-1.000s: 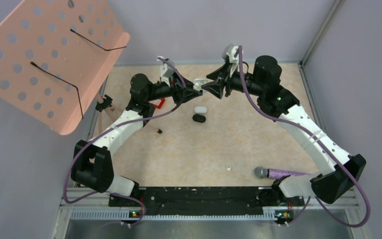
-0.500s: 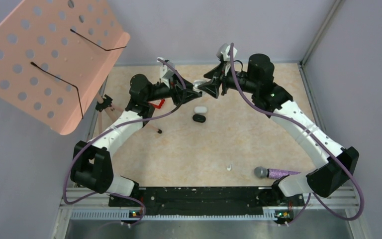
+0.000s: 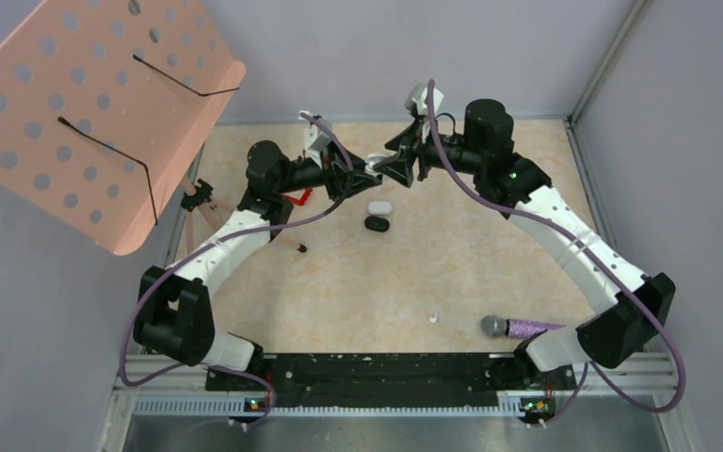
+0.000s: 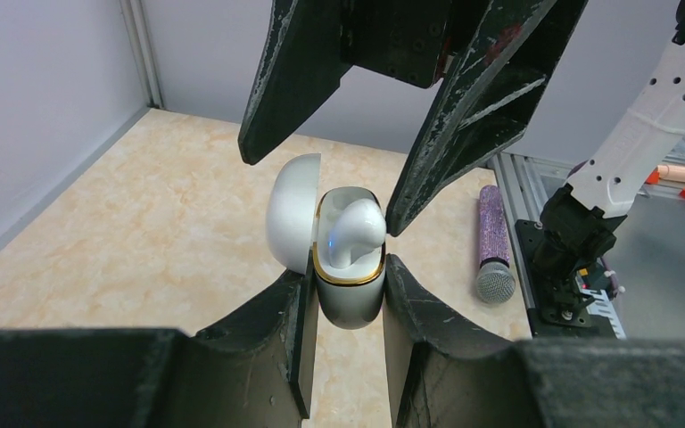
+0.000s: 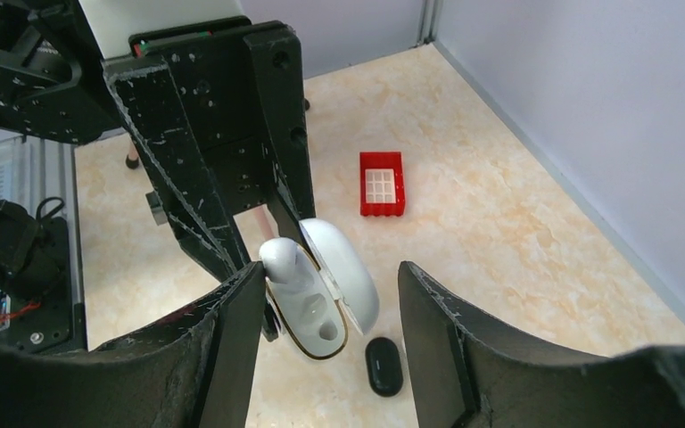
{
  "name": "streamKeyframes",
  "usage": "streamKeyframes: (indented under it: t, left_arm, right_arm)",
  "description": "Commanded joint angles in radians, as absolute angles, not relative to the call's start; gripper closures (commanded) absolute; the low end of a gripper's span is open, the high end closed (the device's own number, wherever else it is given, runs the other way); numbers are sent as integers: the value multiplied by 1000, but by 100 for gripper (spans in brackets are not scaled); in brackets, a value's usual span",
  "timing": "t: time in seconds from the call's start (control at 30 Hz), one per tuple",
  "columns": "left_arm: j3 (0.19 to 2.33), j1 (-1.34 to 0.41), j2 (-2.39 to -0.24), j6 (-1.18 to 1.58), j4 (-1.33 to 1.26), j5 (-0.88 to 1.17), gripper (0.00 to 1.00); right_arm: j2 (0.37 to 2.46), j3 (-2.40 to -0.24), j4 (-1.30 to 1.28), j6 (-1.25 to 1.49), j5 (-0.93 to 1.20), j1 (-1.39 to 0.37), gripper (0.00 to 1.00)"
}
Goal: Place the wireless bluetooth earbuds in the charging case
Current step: Place the earbud in the charging case, then adjust the earbud at the center of the board.
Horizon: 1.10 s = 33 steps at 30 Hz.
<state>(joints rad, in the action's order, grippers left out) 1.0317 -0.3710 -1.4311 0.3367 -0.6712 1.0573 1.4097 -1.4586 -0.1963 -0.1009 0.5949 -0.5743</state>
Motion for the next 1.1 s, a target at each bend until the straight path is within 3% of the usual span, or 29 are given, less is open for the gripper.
streamKeyframes:
  t: [0.0, 0.2, 0.53, 0.83, 0.93, 1.07]
  left_arm:
    - [1028, -375, -1384, 321, -712, 1070, 100]
    - [1023, -374, -1389, 335, -728, 1069, 100]
    - [1029, -366, -1401, 307, -641, 1006, 100]
    - [999, -309, -1406, 391, -594, 875, 100]
    - [999, -294, -1396, 386, -547, 861, 100]
    - [994, -276, -1376, 375, -494, 813, 100]
  right_arm:
    - [1376, -1499, -276, -188, 561, -586, 44]
    - [1351, -1491, -322, -185, 515, -576, 43]
    - [1211, -1484, -445, -260, 613, -549, 41]
    - [1020, -1068, -695, -537, 557, -534, 62]
    - [1056, -988, -749, -585, 529, -534, 72]
    - [1149, -973, -805, -511, 554, -553, 73]
